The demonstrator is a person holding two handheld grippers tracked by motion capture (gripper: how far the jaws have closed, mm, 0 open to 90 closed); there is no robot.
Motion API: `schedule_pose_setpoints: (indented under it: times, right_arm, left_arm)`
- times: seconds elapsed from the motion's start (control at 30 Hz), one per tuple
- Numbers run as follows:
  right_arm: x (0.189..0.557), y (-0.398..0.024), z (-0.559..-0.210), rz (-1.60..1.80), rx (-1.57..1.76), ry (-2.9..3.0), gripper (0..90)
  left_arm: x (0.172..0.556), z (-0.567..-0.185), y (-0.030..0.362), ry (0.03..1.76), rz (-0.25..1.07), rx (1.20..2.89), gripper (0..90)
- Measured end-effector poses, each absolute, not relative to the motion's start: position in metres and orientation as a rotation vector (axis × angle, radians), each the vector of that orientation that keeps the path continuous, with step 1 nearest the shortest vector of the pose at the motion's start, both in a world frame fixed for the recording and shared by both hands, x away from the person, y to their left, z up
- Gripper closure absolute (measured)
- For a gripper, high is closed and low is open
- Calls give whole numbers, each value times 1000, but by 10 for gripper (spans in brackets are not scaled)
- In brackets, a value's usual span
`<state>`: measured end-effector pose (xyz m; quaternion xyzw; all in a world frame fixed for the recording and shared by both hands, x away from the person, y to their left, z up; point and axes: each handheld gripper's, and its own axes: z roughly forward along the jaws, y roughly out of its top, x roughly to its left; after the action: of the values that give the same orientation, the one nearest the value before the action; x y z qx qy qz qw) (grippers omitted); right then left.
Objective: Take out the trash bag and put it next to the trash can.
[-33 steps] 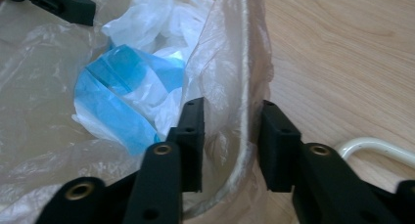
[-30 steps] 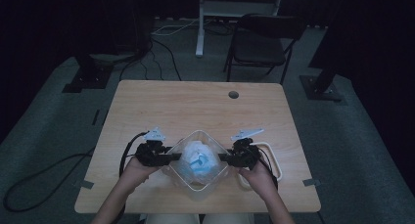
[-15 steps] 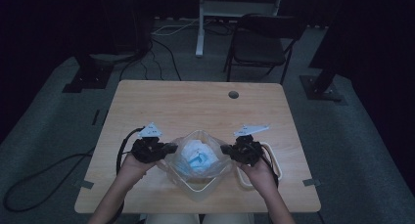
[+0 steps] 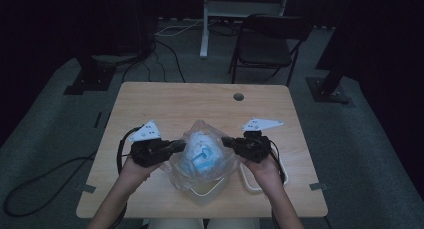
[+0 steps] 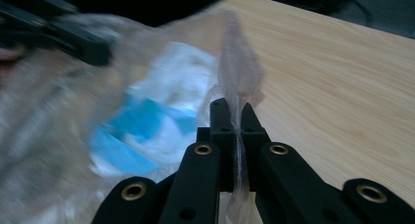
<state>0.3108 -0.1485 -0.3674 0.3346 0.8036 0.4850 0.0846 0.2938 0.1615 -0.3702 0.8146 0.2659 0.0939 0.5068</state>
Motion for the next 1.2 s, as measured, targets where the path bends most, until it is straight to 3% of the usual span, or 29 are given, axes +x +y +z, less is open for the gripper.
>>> schedule_pose_setpoints:
  times: [0.27,0.43,0.6,0.67,0.8,0.93,1.0,1.2]
  right_arm:
    - [300,-114,-381,1544,866,2565,877]
    - [301,-101,-390,1556,836,2610,643]
    - [300,-89,-393,1557,794,2639,571]
    - [299,-86,-393,1557,785,2640,576]
    - [297,-82,-391,1539,736,2658,685]
    - [296,-80,-390,1506,697,2685,788]
    - [295,-80,-391,1492,694,2692,847]
    - [300,-85,-393,1504,776,2670,891]
  left_arm:
    - [291,-374,147,599,178,1958,863]
    - [290,-377,142,575,149,1971,894]
    - [288,-378,138,540,95,1947,894]
    - [286,-377,136,527,94,1945,893]
    - [288,-377,138,521,68,1932,890]
    - [293,-378,142,525,0,1904,799]
    - [292,-379,143,520,1,1909,796]
    - [290,-377,144,537,5,1897,607]
